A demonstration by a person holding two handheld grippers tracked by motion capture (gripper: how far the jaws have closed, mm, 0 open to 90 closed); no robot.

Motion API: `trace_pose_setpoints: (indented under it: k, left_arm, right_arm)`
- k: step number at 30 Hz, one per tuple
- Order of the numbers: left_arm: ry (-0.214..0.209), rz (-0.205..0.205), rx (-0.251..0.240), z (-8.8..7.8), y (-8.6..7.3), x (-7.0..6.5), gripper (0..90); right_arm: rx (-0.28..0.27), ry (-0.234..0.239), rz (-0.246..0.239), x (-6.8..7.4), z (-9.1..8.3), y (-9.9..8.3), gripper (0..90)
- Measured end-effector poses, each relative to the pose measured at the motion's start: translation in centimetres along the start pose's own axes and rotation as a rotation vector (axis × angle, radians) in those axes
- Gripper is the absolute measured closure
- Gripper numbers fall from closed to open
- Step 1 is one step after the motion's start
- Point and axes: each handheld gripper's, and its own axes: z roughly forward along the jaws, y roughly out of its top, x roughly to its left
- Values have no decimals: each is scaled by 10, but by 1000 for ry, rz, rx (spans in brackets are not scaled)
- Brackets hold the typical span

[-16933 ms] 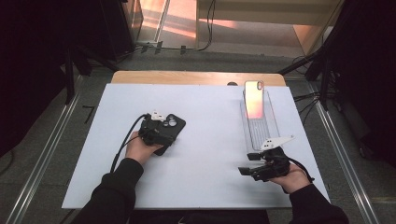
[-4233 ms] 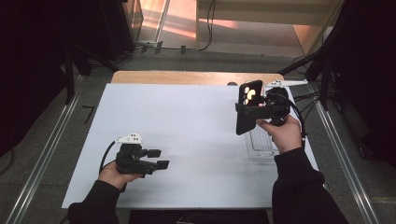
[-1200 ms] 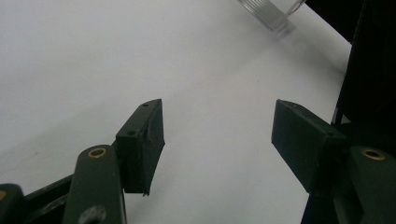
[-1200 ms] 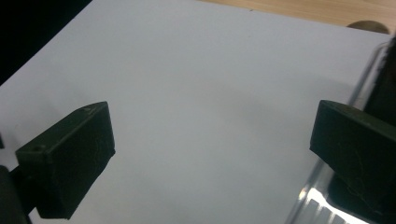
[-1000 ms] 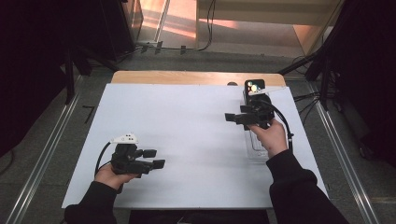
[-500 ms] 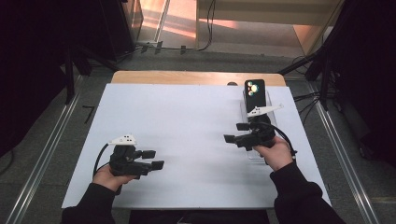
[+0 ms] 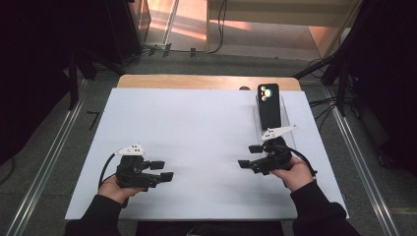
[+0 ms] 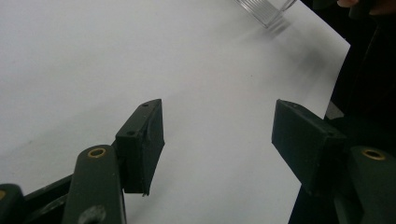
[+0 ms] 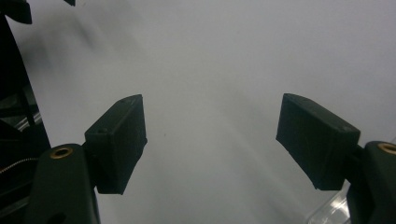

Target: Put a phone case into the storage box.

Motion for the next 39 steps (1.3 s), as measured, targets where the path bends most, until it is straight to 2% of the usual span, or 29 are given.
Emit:
trace_pose_setpoints:
  k: [9, 15, 24, 39]
  left_arm:
    - [-3, -4, 6, 0, -3, 0, 325]
    - [-4, -10, 6, -1, -4, 0, 325]
    - [-6, -15, 8, -2, -7, 1, 324]
    - [-15, -14, 21, 0, -8, 1, 324]
  right_arm:
    - [16, -5, 3, 0, -7, -22, 223]
    - [-10, 3, 5, -1, -13, -33, 224]
    - [28, -28, 15, -1, -18, -47, 223]
    - [30, -34, 26, -3, -18, -52, 222]
